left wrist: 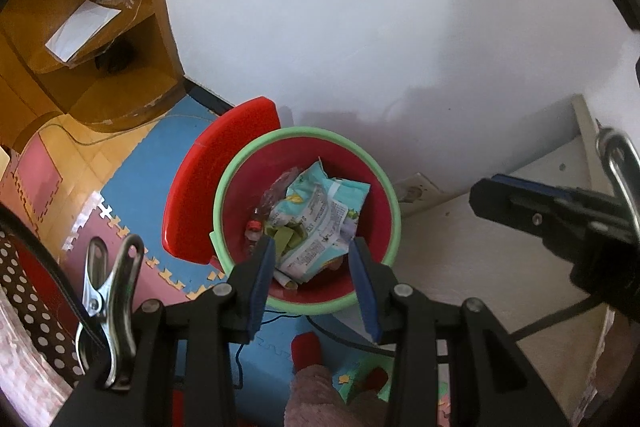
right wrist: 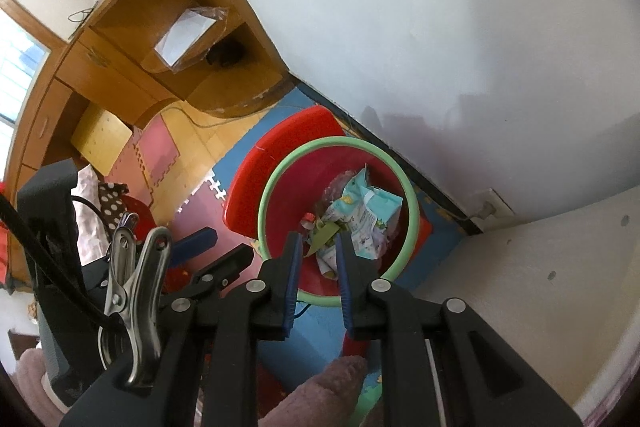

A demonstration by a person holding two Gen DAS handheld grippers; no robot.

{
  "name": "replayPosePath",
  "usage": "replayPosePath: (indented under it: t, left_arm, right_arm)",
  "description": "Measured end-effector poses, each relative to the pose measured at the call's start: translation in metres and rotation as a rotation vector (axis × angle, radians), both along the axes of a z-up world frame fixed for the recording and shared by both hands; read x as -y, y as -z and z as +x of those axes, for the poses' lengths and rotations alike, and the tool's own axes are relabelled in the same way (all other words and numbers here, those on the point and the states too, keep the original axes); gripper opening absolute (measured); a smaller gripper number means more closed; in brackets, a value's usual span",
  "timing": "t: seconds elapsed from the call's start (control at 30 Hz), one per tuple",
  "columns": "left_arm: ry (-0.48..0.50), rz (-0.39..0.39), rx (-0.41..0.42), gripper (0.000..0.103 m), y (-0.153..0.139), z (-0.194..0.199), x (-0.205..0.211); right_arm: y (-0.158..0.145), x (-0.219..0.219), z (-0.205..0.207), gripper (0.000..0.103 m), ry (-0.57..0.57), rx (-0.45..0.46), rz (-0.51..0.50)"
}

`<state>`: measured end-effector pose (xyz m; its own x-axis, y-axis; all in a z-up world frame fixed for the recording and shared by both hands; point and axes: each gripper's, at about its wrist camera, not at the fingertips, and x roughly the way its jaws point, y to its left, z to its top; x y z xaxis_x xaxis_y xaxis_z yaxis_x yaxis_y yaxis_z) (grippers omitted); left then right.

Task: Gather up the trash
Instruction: 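Move both open tools away from the bucket back toward the items on the bed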

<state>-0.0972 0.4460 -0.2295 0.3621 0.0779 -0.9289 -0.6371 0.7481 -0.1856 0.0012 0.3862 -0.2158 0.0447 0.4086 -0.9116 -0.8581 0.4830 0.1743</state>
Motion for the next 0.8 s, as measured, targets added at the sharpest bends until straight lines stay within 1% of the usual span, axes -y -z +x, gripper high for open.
replayPosePath:
  t: [0.27,0.5,0.8]
  left_arm:
    - [0.004,0.005,0.029,0.04,-0.024,-0.009,0.014]
    - [0.013,0.041,0.051,0.04,-0.048,-0.018,0.026]
    - [0.002,0.09,0.079,0.04,-0.084,-0.036,0.048]
  right_arm:
    - [-0.023,0.026,-0.016,0.019,-0.011,0.041,0.053]
    - [-0.047,0.048,-0.03,0.019,-0.028,0.076,0.117]
    - [-0.084,0.086,-0.058,0.019,-0.087,0.131,0.219]
